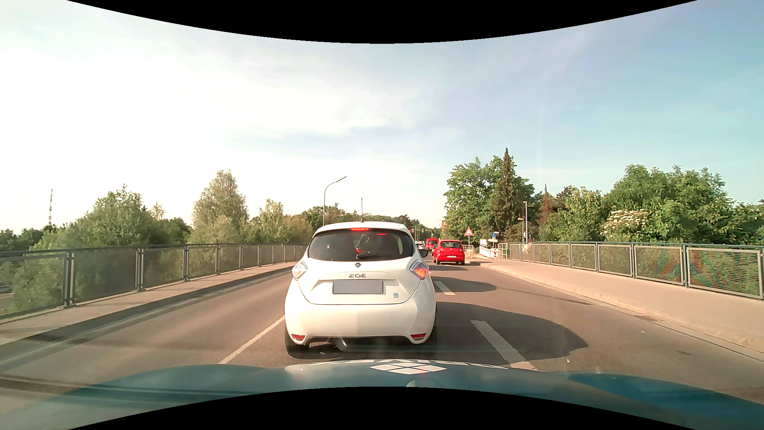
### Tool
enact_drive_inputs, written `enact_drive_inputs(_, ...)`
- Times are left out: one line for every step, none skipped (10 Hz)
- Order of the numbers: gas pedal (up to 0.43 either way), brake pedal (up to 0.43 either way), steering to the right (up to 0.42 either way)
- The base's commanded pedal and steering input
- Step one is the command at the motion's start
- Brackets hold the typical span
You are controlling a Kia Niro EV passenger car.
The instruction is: Follow the waypoints while adhering to traffic rules and regulations
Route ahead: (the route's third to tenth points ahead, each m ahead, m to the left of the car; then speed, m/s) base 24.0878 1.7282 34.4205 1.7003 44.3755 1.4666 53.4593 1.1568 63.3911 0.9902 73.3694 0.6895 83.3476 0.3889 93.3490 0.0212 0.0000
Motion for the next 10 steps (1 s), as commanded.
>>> enact_drive_inputs(0.0,0.299,-0.001)
enact_drive_inputs(0.0,0.299,-0.002)
enact_drive_inputs(0.0,0.299,-0.002)
enact_drive_inputs(0.0,0.299,-0.001)
enact_drive_inputs(0.0,0.299,-0.002)
enact_drive_inputs(0.0,0.299,-0.002)
enact_drive_inputs(0.0,0.299,-0.001)
enact_drive_inputs(0.0,0.299,-0.002)
enact_drive_inputs(0.0,0.299,-0.002)
enact_drive_inputs(0.0,0.299,-0.002)
